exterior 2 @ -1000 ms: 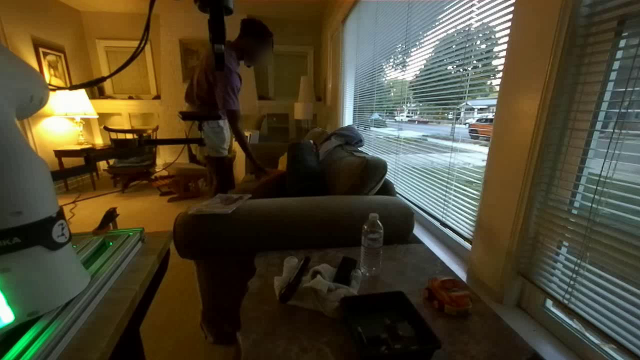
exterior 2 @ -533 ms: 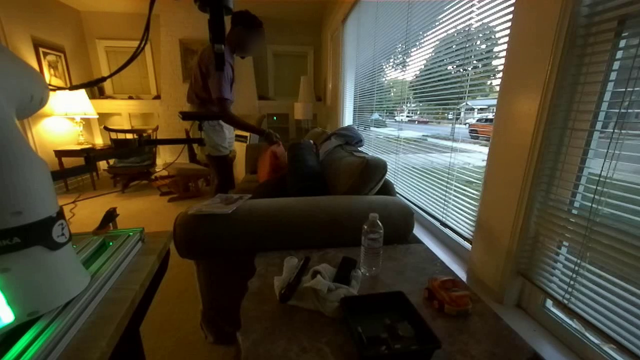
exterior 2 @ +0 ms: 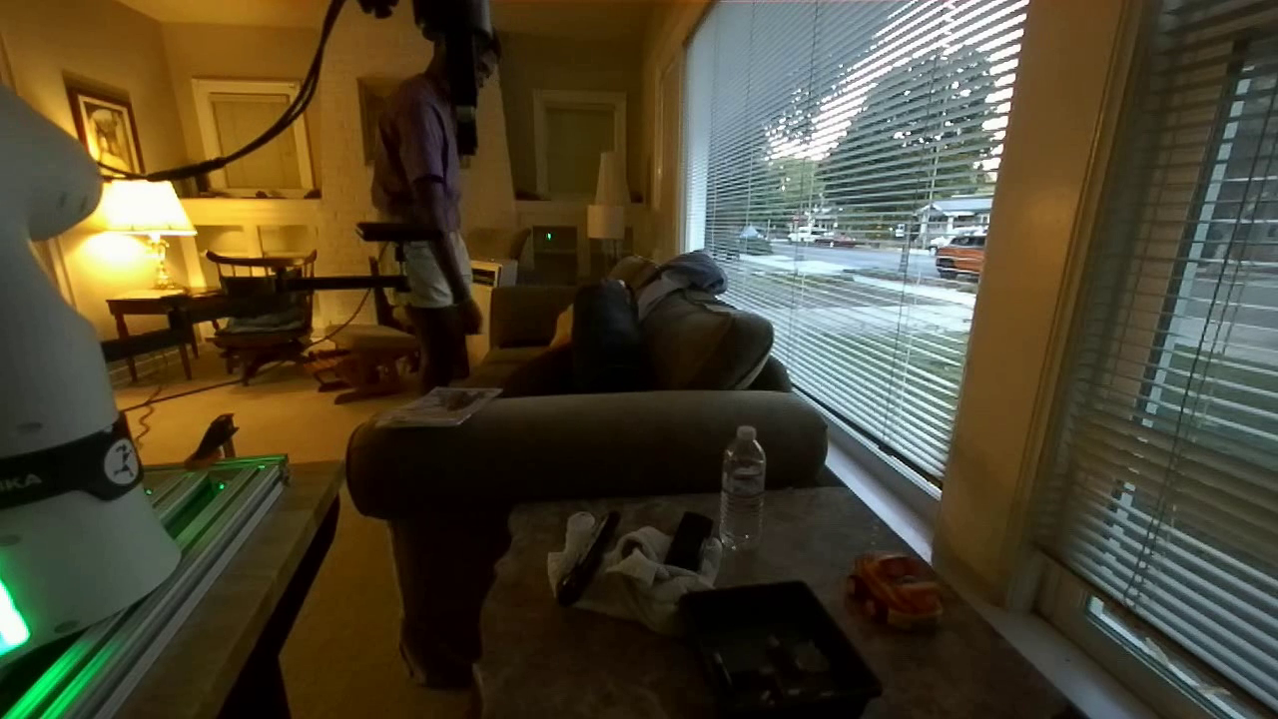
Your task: Bring the empty bottle closer to the black tray
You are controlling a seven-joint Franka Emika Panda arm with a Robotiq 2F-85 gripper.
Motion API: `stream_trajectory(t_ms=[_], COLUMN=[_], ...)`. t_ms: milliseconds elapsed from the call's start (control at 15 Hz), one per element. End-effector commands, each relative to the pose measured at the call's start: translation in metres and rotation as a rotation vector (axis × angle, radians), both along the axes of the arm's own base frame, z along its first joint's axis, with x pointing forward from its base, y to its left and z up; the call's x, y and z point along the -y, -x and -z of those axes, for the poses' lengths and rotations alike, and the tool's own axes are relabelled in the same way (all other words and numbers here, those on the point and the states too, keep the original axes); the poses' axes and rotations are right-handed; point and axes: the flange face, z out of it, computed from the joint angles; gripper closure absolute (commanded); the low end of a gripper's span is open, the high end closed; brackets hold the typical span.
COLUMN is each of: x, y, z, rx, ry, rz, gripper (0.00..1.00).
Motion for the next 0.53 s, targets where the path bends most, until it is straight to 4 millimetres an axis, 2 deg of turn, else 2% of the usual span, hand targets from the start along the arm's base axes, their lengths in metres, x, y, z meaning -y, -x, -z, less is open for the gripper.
stream_trajectory(t_ms=[0, 467], x=[0.008, 0.044], y=[-0.062, -0.171], z=[0.03, 0.08], rx=[0.003, 0.057], ry=[-0.028, -0.083], rz=[0.106, 0.324], gripper=[0.0, 0.0])
